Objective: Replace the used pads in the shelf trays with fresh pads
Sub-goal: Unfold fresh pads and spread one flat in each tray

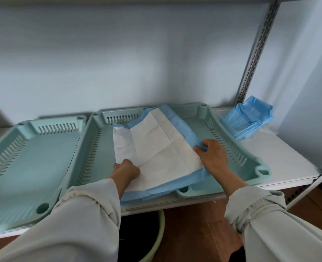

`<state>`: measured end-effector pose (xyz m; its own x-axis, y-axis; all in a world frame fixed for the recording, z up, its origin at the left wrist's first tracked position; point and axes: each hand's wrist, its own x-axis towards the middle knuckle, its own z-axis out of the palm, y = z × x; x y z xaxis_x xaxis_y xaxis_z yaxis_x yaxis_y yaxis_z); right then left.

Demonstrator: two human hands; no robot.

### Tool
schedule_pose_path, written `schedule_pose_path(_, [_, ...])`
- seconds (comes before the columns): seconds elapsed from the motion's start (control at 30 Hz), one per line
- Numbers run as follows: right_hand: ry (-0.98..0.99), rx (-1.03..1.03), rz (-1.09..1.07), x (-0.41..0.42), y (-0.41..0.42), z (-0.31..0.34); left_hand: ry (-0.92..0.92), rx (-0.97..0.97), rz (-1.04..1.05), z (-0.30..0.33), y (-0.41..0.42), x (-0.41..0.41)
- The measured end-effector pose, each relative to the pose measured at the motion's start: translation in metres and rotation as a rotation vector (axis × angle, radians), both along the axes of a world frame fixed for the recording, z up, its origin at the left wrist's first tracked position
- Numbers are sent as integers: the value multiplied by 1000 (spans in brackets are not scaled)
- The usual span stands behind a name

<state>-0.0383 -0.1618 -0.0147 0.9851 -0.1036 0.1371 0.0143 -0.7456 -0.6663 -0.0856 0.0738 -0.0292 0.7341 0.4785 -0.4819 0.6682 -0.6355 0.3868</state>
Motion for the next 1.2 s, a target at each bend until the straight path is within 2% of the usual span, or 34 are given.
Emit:
schedule_pose_path(0.2, [-40, 11, 33, 0, 3, 0, -85, -134, 178, -6, 17, -2])
schedule_pose_path(0.4, [-21, -10, 25, -1, 0, -4, -353, -430, 323, -4, 25, -9])
schedule_pose_path(0.47, [2, -7, 21, 0, -1, -5, -405, -471, 331, 3, 22, -13])
schedule_pose_path(0.57, [55, 7, 60, 3, -1, -4, -434, -441, 253, 13, 19, -13])
schedule_pose_path(0.67, [101, 31, 148, 5, -2, -2, -442, -298, 70, 28, 13, -1])
schedule_pose_path(0.73, [41, 42, 147, 8, -2, 0, -461, -192, -68, 40, 4, 9])
schedule_pose_path(0.87, [-165, 76, -73, 15, -15, 20, -601, -36, -256, 62, -32, 32])
schedule_pose_path(0.93, [-208, 44, -201, 15, -30, 30, -684, -57, -309, 66, -53, 38])
schedule_pose_path(1.0, [-155, -21, -284, 14, -48, 31, -701, -128, -323, 62, -70, 44])
schedule_pose_path(1.07, [-49, -110, -292, 12, -64, 24, -636, -182, -331, 54, -89, 50])
schedule_pose_path(1.13, [68, -172, -246, 9, -75, 15, -477, -190, -351, 43, -106, 55])
schedule_pose_path(1.2, [180, -221, -183, 8, -83, 10, -327, -68, -430, 32, -121, 56])
